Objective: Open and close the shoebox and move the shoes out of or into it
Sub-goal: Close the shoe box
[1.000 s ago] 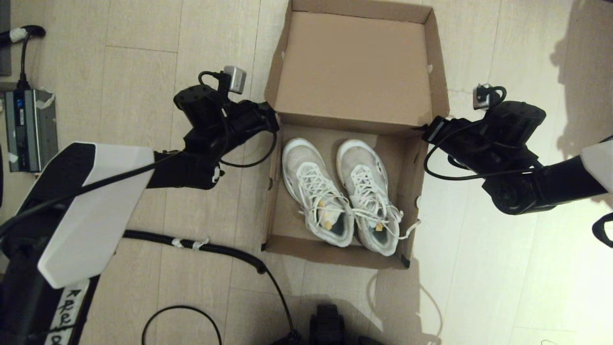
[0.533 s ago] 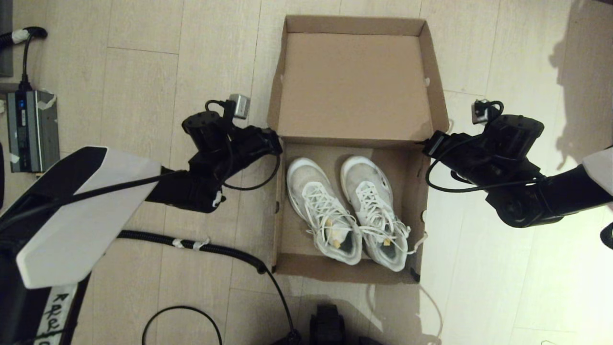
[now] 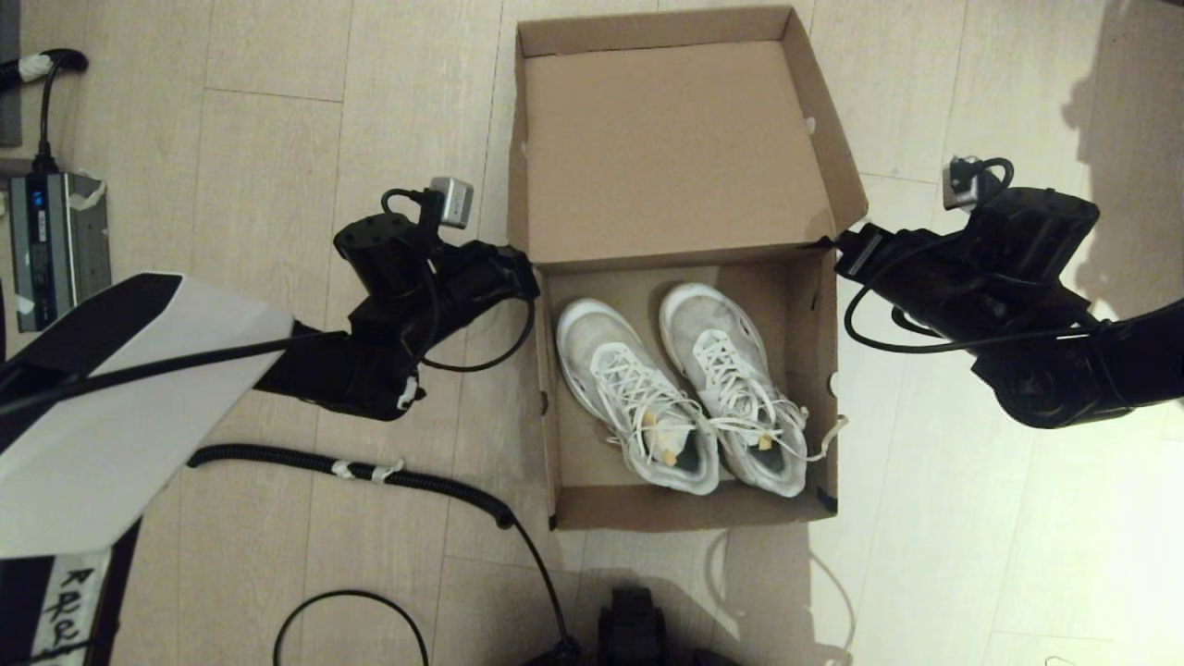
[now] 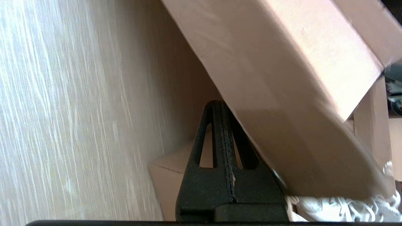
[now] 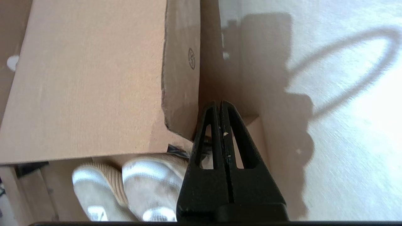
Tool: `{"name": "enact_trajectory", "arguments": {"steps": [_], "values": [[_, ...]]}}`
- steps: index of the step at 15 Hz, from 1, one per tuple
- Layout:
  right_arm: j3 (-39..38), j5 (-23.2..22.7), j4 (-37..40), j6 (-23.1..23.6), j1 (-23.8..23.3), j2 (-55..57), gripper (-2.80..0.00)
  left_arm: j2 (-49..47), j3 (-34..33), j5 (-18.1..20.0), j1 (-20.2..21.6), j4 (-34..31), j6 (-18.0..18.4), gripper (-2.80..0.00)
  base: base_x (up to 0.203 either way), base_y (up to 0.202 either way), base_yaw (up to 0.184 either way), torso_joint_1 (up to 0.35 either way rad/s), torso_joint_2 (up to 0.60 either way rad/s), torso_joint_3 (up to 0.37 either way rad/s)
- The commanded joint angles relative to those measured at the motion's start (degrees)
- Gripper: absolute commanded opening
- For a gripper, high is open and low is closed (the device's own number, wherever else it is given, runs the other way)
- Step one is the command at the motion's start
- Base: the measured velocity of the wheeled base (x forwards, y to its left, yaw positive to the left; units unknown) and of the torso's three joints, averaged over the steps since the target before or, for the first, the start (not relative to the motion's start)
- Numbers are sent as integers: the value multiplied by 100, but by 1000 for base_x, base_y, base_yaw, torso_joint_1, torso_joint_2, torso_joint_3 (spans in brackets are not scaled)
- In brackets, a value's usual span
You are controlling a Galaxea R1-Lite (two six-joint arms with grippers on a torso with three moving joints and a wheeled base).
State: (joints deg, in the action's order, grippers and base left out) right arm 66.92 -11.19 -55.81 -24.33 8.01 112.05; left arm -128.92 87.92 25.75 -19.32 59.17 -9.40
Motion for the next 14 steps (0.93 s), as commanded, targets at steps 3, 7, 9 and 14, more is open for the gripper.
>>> {"name": "enact_trajectory", "arguments": {"steps": [3,7,9,14], "values": [[-477,70,117,-22,47,-399,-280,-163,353,18,22,-20,-9,-280,0,0,0,0,0,0],[-758,258,71,-19,183,-465,-280,-374,676,18,51,-139,101,-280,0,0,0,0,0,0],[-698,258,37,1,183,-456,-280,-427,910,18,51,-203,105,-280,0,0,0,0,0,0],[-654,259,36,7,183,-500,-280,-389,1429,18,51,-508,172,-280,0,0,0,0,0,0]]}}
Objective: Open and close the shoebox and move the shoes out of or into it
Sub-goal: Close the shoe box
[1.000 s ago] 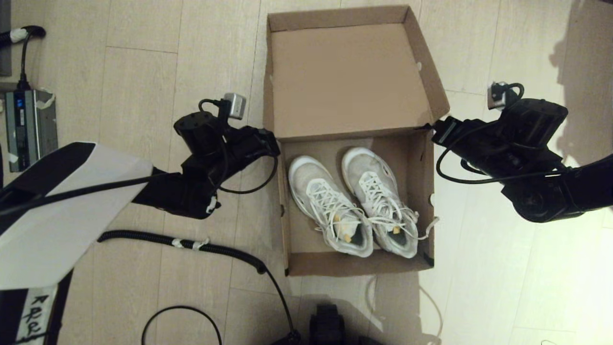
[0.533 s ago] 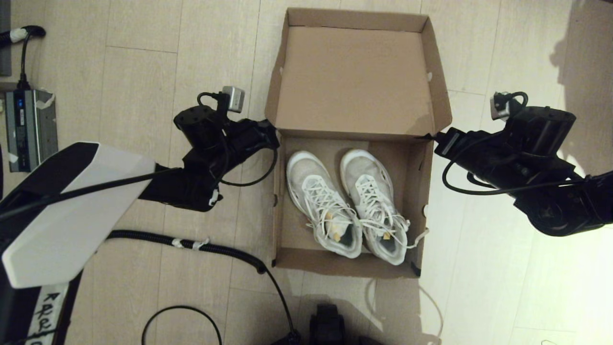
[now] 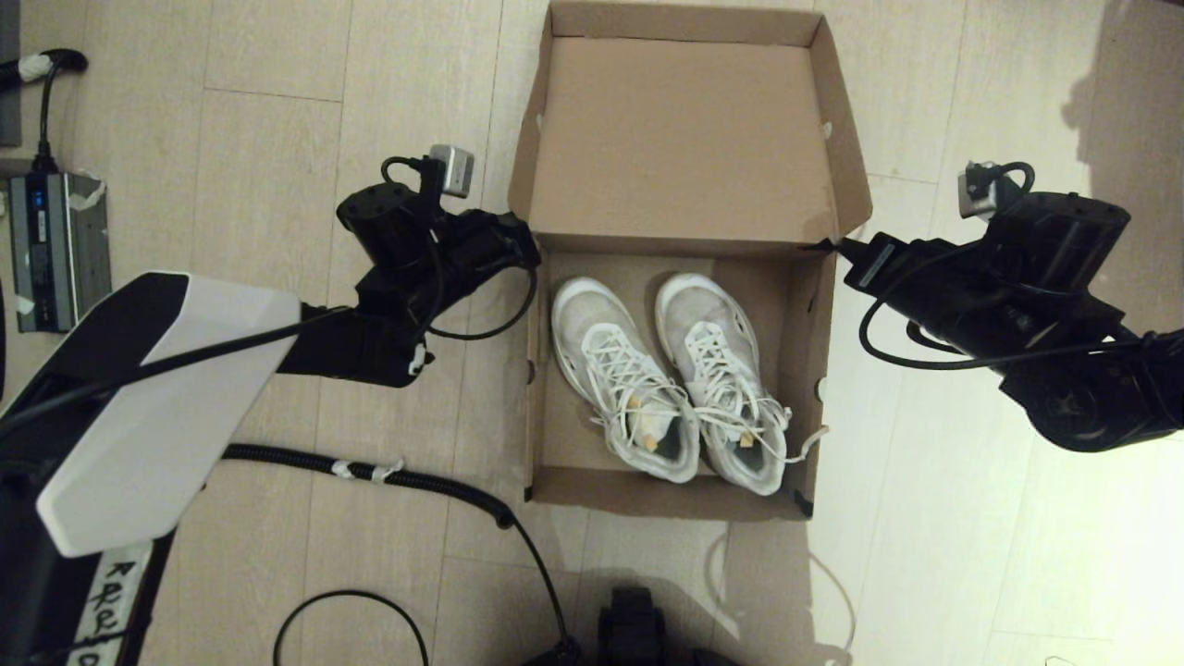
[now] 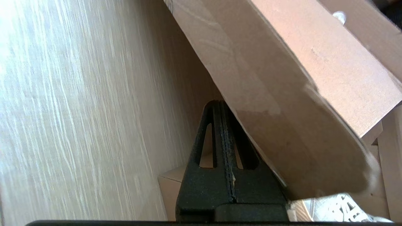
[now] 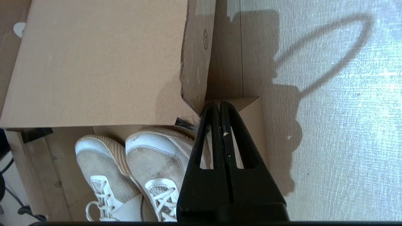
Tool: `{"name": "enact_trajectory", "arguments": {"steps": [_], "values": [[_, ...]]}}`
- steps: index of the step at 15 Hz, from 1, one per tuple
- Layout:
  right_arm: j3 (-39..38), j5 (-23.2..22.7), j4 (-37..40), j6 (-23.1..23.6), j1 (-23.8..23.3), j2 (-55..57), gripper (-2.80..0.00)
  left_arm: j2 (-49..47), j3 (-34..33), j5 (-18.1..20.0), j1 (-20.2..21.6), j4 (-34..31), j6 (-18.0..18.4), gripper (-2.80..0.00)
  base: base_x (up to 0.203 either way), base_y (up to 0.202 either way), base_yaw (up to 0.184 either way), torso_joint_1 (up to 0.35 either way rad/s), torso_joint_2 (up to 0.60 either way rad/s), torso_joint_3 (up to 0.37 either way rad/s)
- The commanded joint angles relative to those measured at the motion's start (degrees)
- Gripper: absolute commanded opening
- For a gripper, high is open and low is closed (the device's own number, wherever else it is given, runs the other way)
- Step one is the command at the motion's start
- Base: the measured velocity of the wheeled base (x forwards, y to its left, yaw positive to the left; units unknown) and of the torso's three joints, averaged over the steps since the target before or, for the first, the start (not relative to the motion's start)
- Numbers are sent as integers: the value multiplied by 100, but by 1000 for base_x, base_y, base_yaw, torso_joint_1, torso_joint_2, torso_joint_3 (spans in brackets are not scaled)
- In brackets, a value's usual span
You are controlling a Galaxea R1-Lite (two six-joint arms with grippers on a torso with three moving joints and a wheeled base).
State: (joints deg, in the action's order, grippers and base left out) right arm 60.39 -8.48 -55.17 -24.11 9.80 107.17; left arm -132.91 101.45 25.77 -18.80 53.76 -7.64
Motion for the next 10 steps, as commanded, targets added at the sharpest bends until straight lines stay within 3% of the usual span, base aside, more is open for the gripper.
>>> {"name": "enact_trajectory", "arguments": {"steps": [1,7,10], "values": [[19,-14,-28,-6,4,-3,-280,11,82,16,-1,30,2,-280,0,0,0,0,0,0],[263,-15,-3,38,-13,120,-280,163,-88,24,122,21,118,-280,0,0,0,0,0,0],[175,5,7,83,-5,120,-280,590,-926,18,107,86,130,-280,0,0,0,0,0,0]]}}
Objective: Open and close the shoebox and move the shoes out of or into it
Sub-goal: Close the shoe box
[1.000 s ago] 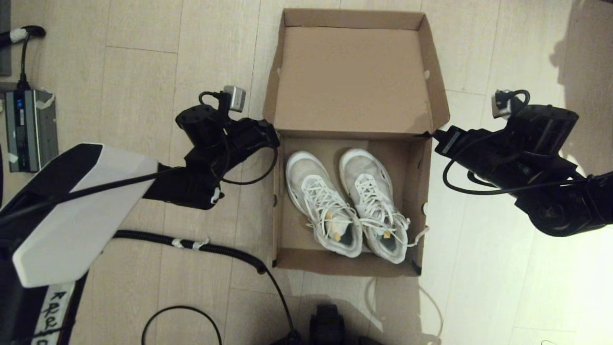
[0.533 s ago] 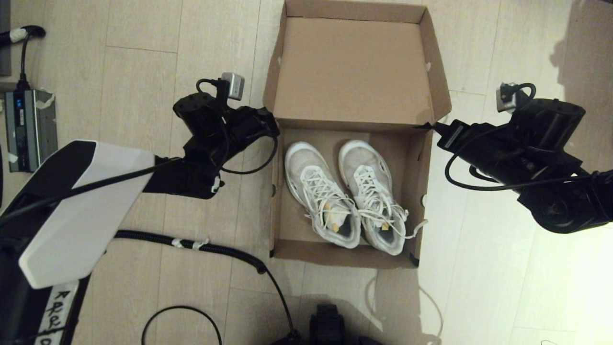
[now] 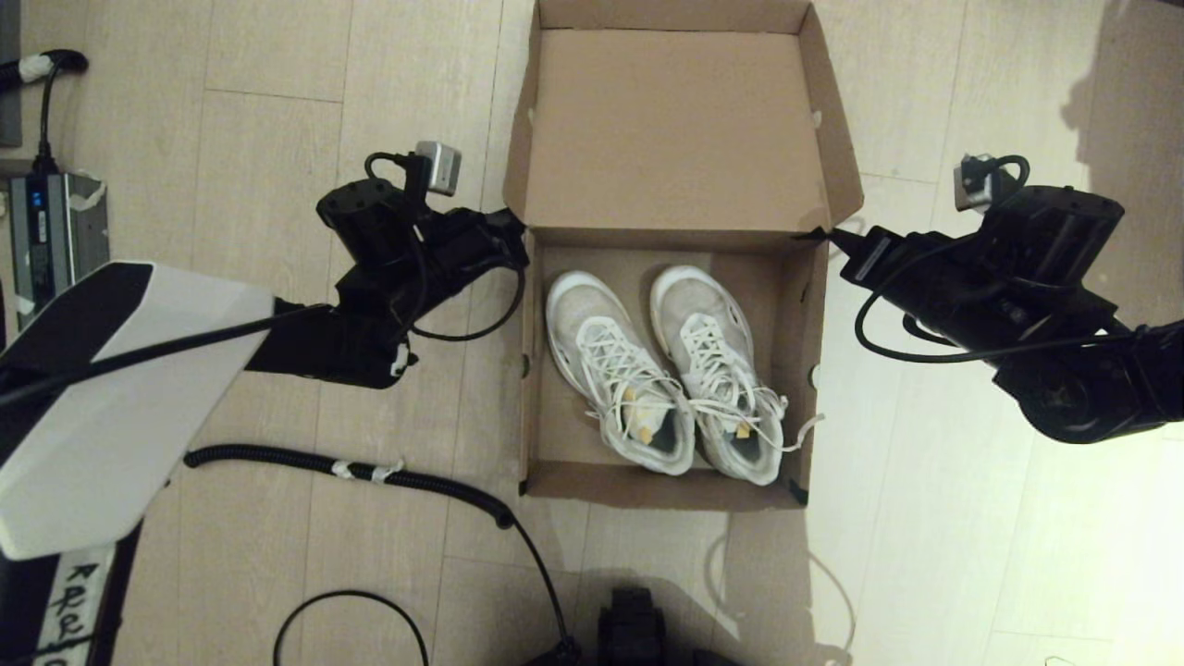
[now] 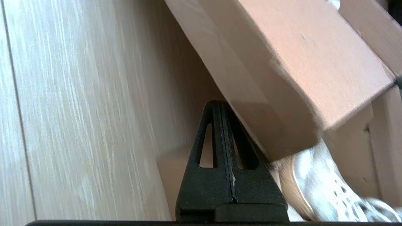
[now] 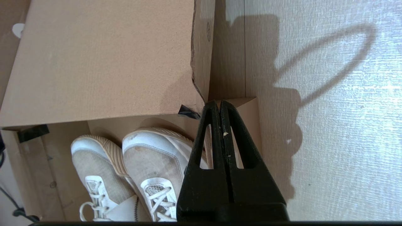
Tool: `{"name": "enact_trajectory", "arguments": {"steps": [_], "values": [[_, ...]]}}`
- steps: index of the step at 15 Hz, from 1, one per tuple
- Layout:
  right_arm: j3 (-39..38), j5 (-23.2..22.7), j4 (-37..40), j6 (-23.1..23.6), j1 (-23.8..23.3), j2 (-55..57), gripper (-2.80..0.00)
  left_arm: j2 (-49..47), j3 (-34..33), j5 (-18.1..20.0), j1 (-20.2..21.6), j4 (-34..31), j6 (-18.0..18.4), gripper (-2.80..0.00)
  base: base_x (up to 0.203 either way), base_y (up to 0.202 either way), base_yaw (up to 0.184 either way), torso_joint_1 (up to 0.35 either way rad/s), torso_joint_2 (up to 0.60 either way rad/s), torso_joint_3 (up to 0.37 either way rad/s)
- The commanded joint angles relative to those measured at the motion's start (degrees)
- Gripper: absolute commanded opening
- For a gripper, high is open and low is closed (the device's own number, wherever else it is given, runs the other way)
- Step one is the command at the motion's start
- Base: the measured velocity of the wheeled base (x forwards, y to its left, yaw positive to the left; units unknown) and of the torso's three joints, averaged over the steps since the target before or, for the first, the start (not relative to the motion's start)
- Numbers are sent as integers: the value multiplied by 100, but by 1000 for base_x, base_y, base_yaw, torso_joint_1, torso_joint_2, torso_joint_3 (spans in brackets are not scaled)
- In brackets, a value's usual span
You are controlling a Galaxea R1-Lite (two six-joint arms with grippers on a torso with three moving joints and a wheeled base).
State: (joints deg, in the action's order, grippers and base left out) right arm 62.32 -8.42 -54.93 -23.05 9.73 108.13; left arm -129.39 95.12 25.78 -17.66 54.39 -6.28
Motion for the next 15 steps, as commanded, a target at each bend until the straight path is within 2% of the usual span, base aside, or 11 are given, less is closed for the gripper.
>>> {"name": "enact_trajectory", "arguments": {"steps": [1,5,8,13,15], "values": [[-19,-1,-18,2,-6,24,-280,398,-599,19,-10,138,-1,-280,0,0,0,0,0,0],[-18,7,-18,27,-13,103,-280,418,-534,15,61,249,4,-280,0,0,0,0,0,0],[0,6,-25,239,-50,138,-280,359,-302,24,97,207,-5,-280,0,0,0,0,0,0],[88,7,-44,172,-67,226,-280,208,-7,7,114,47,-45,-280,0,0,0,0,0,0],[205,1,-49,151,-68,290,-280,142,113,6,141,28,-235,-280,0,0,0,0,0,0]]}}
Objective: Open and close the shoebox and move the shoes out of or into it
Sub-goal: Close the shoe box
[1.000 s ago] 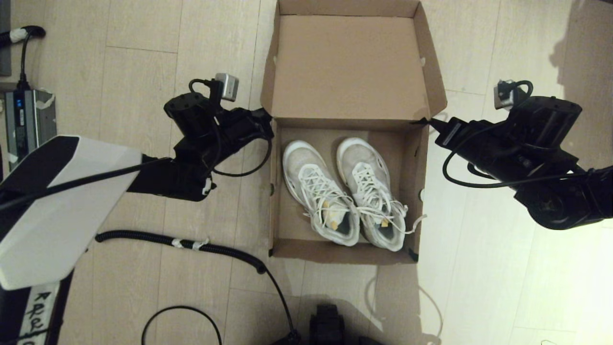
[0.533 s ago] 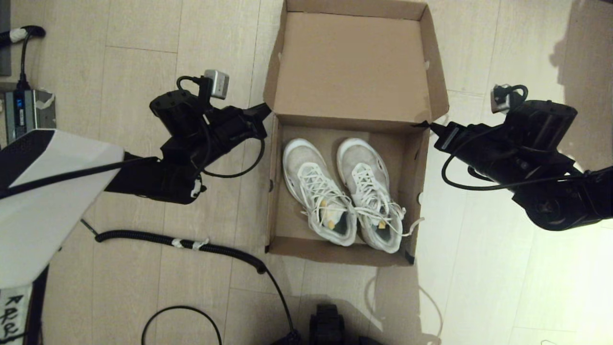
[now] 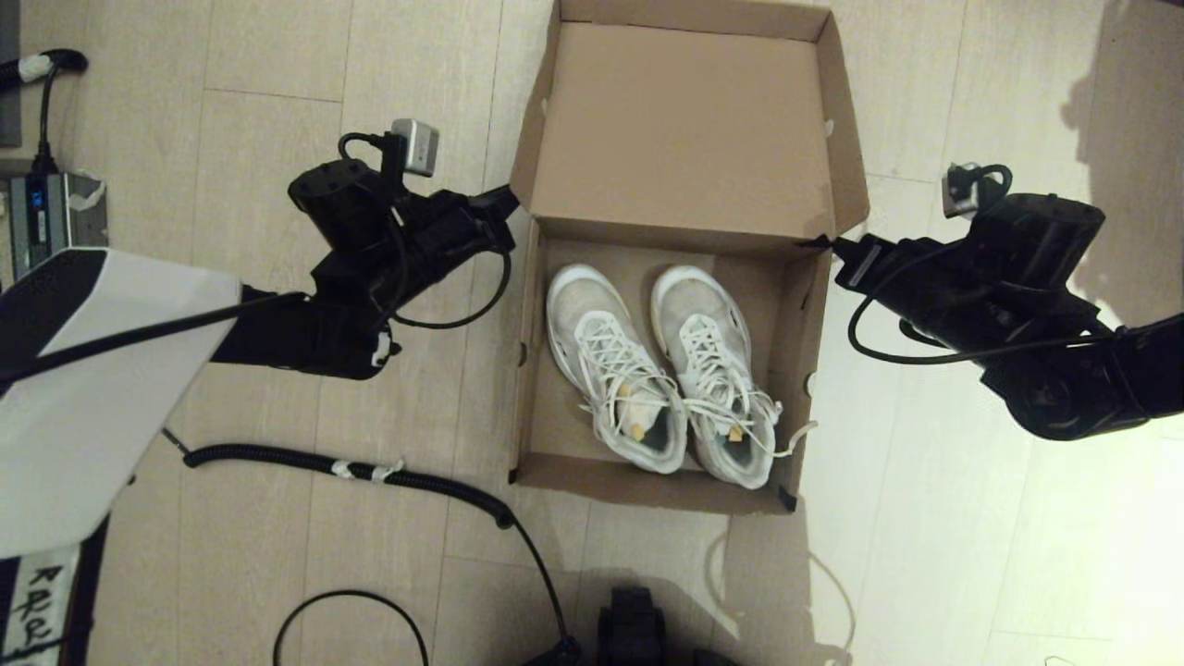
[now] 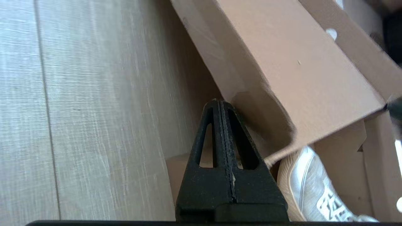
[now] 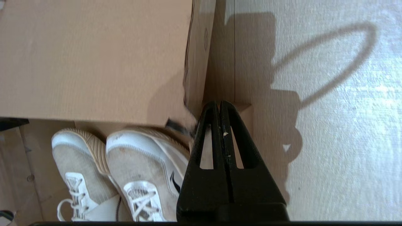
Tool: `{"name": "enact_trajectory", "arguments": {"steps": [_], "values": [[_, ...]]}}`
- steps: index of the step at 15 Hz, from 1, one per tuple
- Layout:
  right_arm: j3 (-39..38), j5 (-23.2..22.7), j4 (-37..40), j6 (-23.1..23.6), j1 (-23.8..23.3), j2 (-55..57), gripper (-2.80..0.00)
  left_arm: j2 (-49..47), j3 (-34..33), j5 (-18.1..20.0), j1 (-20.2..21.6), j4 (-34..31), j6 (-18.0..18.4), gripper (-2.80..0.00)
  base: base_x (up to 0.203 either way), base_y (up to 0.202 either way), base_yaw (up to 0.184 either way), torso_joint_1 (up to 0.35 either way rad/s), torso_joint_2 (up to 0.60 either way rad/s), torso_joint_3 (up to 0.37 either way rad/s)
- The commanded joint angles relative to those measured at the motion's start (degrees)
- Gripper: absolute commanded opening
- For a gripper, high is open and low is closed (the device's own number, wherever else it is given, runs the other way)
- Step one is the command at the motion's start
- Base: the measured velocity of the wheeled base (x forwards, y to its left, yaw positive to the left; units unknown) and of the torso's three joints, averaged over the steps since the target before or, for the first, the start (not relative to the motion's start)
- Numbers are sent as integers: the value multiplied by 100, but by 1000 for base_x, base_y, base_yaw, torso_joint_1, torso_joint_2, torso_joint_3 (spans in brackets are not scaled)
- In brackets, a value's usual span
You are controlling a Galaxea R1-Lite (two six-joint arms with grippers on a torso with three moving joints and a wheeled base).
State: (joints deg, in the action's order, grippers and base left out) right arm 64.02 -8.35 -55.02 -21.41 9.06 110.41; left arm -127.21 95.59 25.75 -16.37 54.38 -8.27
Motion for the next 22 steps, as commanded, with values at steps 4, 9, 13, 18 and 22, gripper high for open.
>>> {"name": "enact_trajectory", "arguments": {"steps": [4,9,13,18,22], "values": [[399,-75,-37,-103,-157,104,-280,-76,143,49,148,37,-504,-280,0,0,0,0,0,0],[638,-508,-11,-155,-458,43,-280,-30,502,278,231,14,-1123,-280,0,0,0,0,0,0],[999,-650,-18,-289,-475,320,-280,-286,930,360,231,-234,-1165,-280,0,0,0,0,0,0],[1634,-659,191,-345,-443,579,-280,-629,1528,370,205,-548,-1332,-280,0,0,0,0,0,0],[1910,-621,395,-391,-420,719,-280,-700,1533,370,134,-569,-1480,-280,0,0,0,0,0,0]]}}
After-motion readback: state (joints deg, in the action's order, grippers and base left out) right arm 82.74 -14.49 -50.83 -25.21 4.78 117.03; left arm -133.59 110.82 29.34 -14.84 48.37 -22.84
